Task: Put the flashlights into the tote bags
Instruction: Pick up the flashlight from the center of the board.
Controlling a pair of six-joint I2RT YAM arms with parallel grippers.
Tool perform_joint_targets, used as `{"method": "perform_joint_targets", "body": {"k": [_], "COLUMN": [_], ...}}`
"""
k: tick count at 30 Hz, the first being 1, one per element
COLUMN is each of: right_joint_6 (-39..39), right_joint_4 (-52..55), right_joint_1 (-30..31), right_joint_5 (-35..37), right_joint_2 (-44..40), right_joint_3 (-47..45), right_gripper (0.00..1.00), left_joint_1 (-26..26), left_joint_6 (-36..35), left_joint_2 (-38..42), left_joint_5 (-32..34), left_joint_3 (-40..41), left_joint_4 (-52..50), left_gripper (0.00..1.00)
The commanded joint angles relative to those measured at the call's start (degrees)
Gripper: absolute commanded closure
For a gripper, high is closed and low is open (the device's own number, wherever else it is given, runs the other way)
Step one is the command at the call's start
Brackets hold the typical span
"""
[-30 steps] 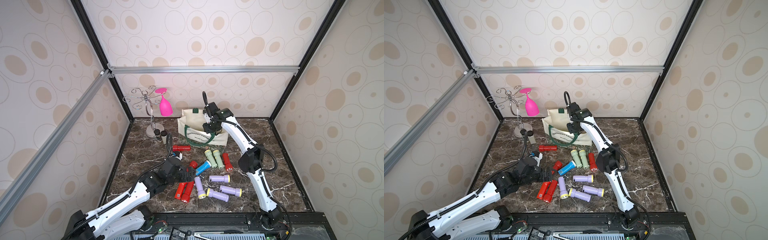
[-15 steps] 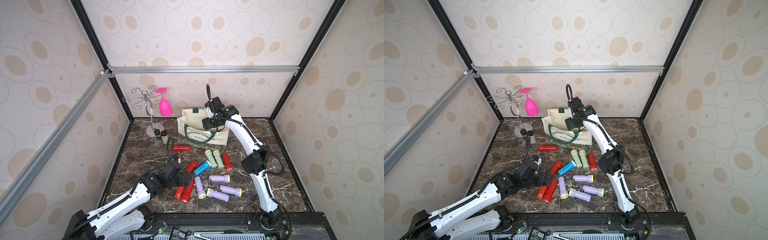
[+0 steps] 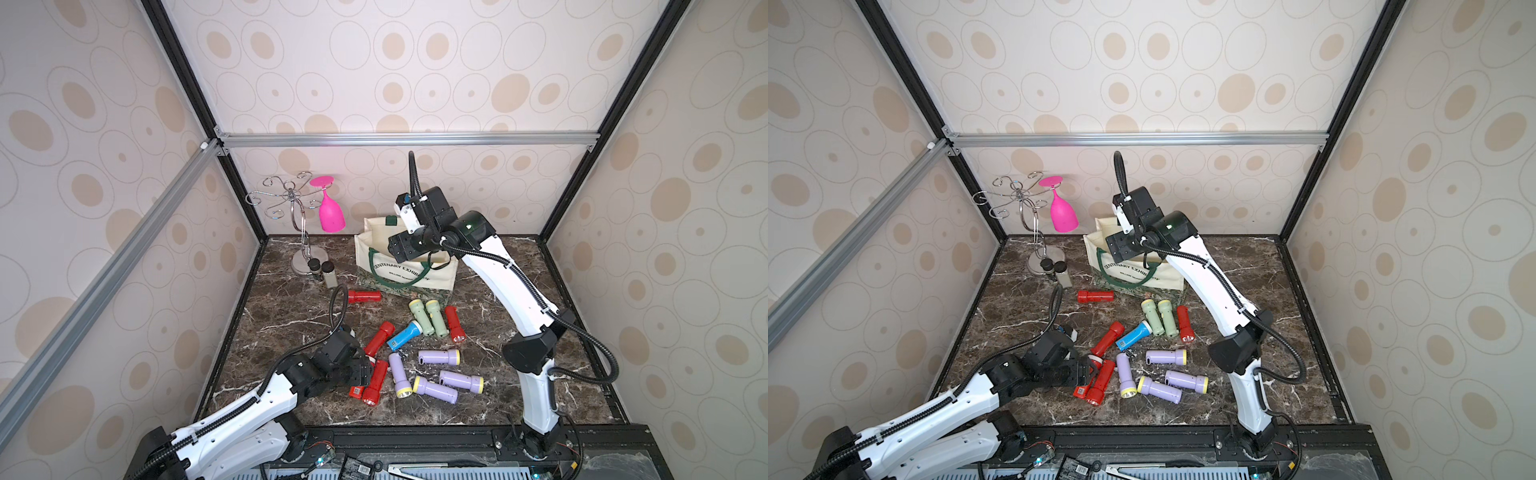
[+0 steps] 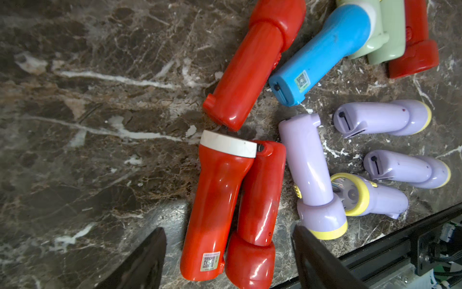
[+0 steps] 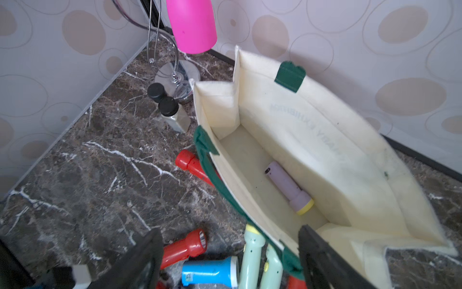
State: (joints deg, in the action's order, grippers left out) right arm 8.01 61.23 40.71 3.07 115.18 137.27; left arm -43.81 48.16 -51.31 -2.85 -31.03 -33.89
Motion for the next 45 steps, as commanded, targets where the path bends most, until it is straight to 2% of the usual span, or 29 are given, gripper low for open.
{"method": "perform_joint_targets", "body": {"k": [1, 6, 12, 22, 27, 35, 41, 45], "right_joint_6": [2.7, 10.8, 22.7, 32.3, 33.0, 32.7, 31.1, 30.5], "right_joint_4": [-1.2, -8.7, -19.4, -26.9, -27.2, -28.1, -27.8, -29.8], "right_joint_1": [3.3, 7.5, 11.2, 12.6, 12.6, 12.7, 12.7, 12.7], "right_joint_5": [2.0, 0.7, 0.3, -0.9, -1.2, -0.8, -1.5, -2.0], "right_joint_2": [-7.7, -19.3, -31.1, -35.8, -36.0, -35.3, -32.8, -32.9], "right_joint_3": [-11.0, -30.1, -52.0, -68.0, -69.7, -70.9, -68.8, -69.7], "right_gripper": [0.1, 0.09, 0.1, 0.11, 0.12, 0.14, 0.15, 0.17], "left_joint_1": [0.2, 0.3, 0.2, 0.3, 0.2, 0.2, 0.4, 0.4], "left_joint_6": [0.4, 0.6, -0.1, -2.0, -2.1, -1.8, 0.2, 0.7], "left_joint_2": [0.0, -1.1, -6.5, -12.5, -13.0, -15.9, -15.9, -12.4], "left_joint_5": [1.3, 1.6, 2.2, 2.9, 3.6, 5.5, 7.7, 8.9], "left_joint_3": [0.7, 0.6, 0.8, 3.0, 4.4, 5.2, 5.4, 4.4], "left_joint_4": [-1.2, 0.4, 4.8, 10.0, 11.8, 15.5, 16.7, 15.0], "left_gripper": [0.26, 0.28, 0.32, 0.39, 0.42, 0.54, 0.71, 0.82]}}
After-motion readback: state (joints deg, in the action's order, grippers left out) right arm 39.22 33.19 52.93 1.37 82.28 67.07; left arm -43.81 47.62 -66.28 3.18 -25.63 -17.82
